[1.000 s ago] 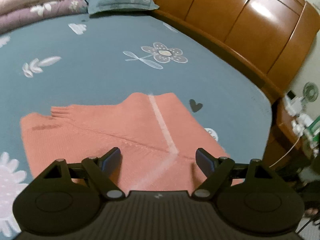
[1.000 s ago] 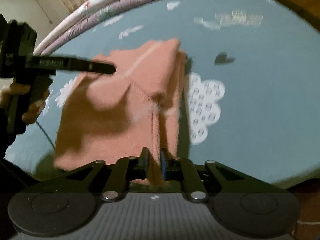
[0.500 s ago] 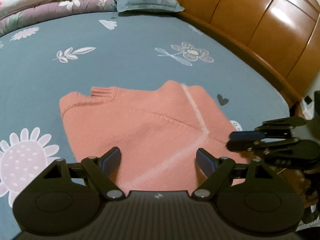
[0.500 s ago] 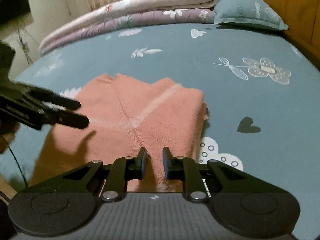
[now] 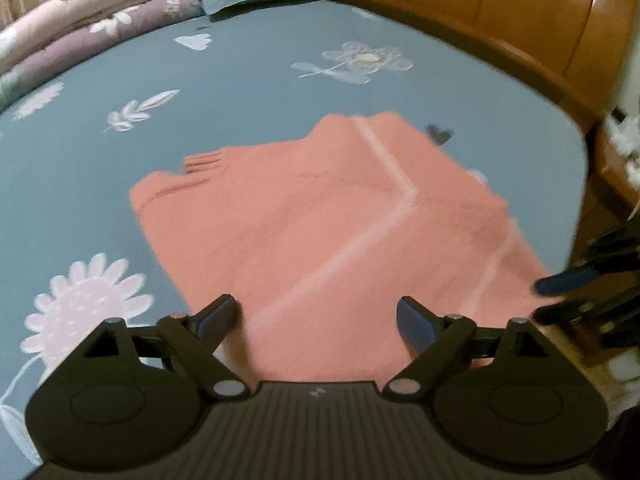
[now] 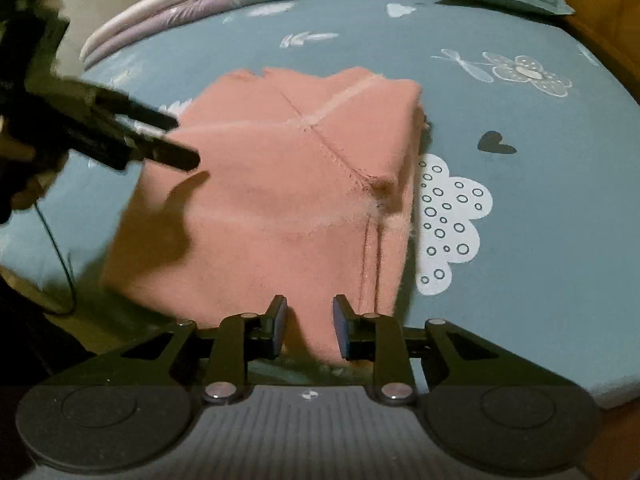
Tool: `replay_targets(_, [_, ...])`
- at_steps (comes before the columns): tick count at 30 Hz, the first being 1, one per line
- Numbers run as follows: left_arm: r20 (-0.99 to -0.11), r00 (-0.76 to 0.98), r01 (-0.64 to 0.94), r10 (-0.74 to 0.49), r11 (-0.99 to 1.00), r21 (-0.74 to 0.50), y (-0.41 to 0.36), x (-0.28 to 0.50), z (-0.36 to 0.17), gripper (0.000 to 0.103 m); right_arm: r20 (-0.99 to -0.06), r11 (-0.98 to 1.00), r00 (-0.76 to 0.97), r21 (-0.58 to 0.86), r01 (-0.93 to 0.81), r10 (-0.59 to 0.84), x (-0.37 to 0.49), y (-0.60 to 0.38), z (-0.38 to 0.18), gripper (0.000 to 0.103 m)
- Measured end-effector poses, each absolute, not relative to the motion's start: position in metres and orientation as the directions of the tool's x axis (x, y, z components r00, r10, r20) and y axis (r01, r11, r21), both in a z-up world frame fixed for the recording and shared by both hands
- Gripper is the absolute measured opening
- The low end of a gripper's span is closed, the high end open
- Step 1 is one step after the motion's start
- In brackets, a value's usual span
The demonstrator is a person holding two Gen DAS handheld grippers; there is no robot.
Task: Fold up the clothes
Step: 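Lay the folded side down and open the right tool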
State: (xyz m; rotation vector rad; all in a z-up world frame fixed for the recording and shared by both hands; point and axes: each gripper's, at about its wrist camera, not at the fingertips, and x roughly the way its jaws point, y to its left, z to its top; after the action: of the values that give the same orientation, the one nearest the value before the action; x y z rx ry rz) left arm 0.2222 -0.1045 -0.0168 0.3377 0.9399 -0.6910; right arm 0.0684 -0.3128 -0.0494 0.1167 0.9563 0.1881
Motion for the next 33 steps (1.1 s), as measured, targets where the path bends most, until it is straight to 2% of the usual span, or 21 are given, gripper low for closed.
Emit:
replay_targets(5, [-0.791, 0.413, 0.67, -0.451, 0.739, -0.073, -0.084, 0.224, 0.005, 0.088, -0.754, 0.972, 0.614, 0.171, -0.162, 0.235, 0.078, -0.281, -0.03, 0.031])
replay_targets(8, [-0.786, 0.431, 0.666, -0.444, 0.744, -0.055, -0.07, 0.221, 0.01, 0.088, -0.781, 0.972, 0.581, 0.156, -0.177, 0.231, 0.087, -0.258, -0.044, 0.031])
replay_targets(11, [-0.796, 0.425, 0.664, -0.431, 0.746, -0.049, -0.05, 0.217, 0.007, 0.088, -0.821, 0.985, 0.547, 0.11, -0.131, 0.165, 0.09, -0.245, -0.058, 0.031])
replay_targets(17, [-0.809, 0.422, 0.619, -0.41, 0.782, -0.073, -0.003, 0.221, 0.001, 0.088, -0.779, 0.988, 0.609, 0.101, -0.115, 0.15, 0.095, -0.219, -0.033, 0.032])
replay_targets(20, [-0.804, 0.431, 0.605, -0.41, 0.792, -0.08, 0.011, 0.223, 0.0, 0.088, -0.805, 0.985, 0.57, 0.109, -0.136, 0.168, 0.098, -0.2, -0.041, 0.032])
replay_targets(23, [-0.797, 0.427, 0.602, -0.428, 0.792, -0.102, 0.018, 0.223, -0.001, 0.088, -0.846, 0.987, 0.513, 0.079, -0.143, 0.143, 0.091, -0.187, -0.053, 0.037])
replay_targets(26, [-0.796, 0.416, 0.599, -0.439, 0.791, -0.123, 0.023, 0.225, -0.004, 0.088, -0.833, 0.984, 0.531, 0.081, -0.158, 0.154, 0.09, -0.184, -0.035, 0.038])
replay_targets(28, [-0.797, 0.411, 0.598, -0.443, 0.791, -0.131, 0.024, 0.226, -0.006, 0.088, -0.817, 0.979, 0.547, 0.099, -0.177, 0.182, 0.094, -0.18, -0.027, 0.049])
replay_targets(30, [-0.796, 0.408, 0.598, -0.447, 0.79, -0.137, 0.023, 0.227, -0.007, 0.088, -0.846, 0.978, 0.506, 0.085, -0.19, 0.172, 0.1, -0.175, -0.039, 0.056])
replay_targets(33, [-0.797, 0.409, 0.597, -0.445, 0.791, -0.135, 0.024, 0.227, -0.007, 0.088, -0.874, 0.979, 0.464, 0.06, -0.197, 0.147, 0.107, -0.172, -0.051, 0.056])
